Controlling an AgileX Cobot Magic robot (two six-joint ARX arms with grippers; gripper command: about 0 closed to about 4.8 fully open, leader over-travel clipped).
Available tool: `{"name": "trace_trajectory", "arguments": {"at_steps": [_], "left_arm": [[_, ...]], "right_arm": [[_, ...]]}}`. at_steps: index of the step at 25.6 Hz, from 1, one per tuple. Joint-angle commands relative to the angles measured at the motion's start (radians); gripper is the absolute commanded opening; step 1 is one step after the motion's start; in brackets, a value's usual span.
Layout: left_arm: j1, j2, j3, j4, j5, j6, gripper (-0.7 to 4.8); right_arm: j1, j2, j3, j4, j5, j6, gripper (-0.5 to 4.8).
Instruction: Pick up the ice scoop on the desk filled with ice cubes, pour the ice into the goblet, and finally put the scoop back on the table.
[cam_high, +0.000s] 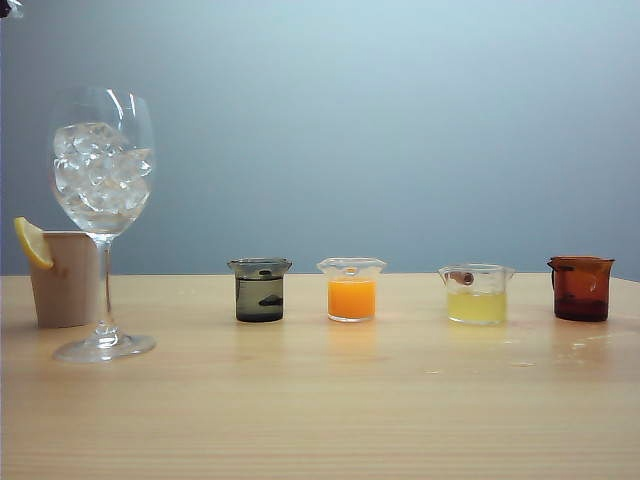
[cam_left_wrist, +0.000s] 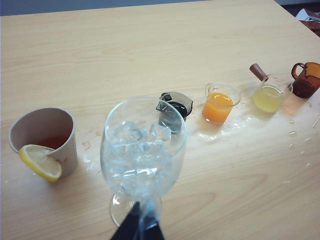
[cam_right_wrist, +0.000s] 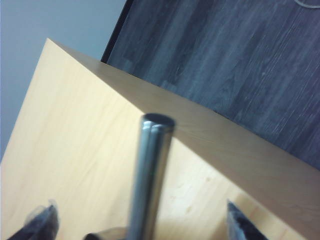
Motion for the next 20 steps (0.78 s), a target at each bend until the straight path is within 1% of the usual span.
{"name": "trace_trajectory", "arguments": {"at_steps": [1, 3, 4, 5, 6, 7, 8, 9, 10, 11, 12, 17, 20], "left_arm": [[0.001, -0.002, 0.005, 0.013, 0.003, -0.003, -0.04], [0.001, -0.002, 0.005, 0.013, 0.002, -0.003, -0.04], [0.001, -0.002, 0.005, 0.013, 0.000, -0.003, -0.04], [0.001, -0.002, 0.005, 0.013, 0.000, -0.003, -0.04], [0.001, -0.002, 0.005, 0.013, 0.000, -0.003, -0.04], [0.001, -0.002, 0.005, 0.013, 0.000, -0.003, -0.04], [0.001, -0.002, 0.005, 0.013, 0.000, -0.003, -0.04], [0.001, -0.002, 0.005, 0.013, 0.000, -0.003, -0.04], [0.001, -0.002, 0.005, 0.013, 0.000, -0.003, -0.04], [0.001, -0.002, 0.005, 0.013, 0.000, -0.003, -0.04], [0.001, -0.002, 0.005, 0.013, 0.000, -0.003, -0.04], [0.001, -0.002, 0.005, 0.013, 0.003, -0.003, -0.04], [0.001, -0.002, 0.005, 0.013, 0.003, -0.003, -0.04]], "right_arm": [[-0.002, -0.051, 0.003, -0.038, -0.038, -0.013, 4.16], [0.000, -0.074, 0.003, -0.085, -0.054, -0.014, 4.08], [0.009, -0.105, 0.003, -0.135, -0.058, -0.014, 3.98], [0.013, -0.121, 0.003, -0.153, -0.058, -0.014, 3.66], [0.018, -0.144, 0.003, -0.169, -0.058, -0.014, 3.08], [0.024, -0.166, 0.003, -0.174, -0.063, -0.014, 2.70], [0.048, -0.223, 0.003, -0.174, -0.072, -0.013, 2.09], [0.062, -0.248, 0.003, -0.172, -0.072, -0.011, 1.67], [0.080, -0.274, 0.003, -0.171, -0.072, -0.010, 1.11], [0.129, -0.335, 0.003, -0.171, -0.060, -0.011, -0.14], [0.188, -0.397, 0.003, -0.172, -0.019, -0.010, -0.06], [0.352, -0.518, 0.004, -0.171, 0.089, -0.012, -0.06], [0.441, -0.565, 0.004, -0.158, 0.119, -0.068, -0.06]]}}
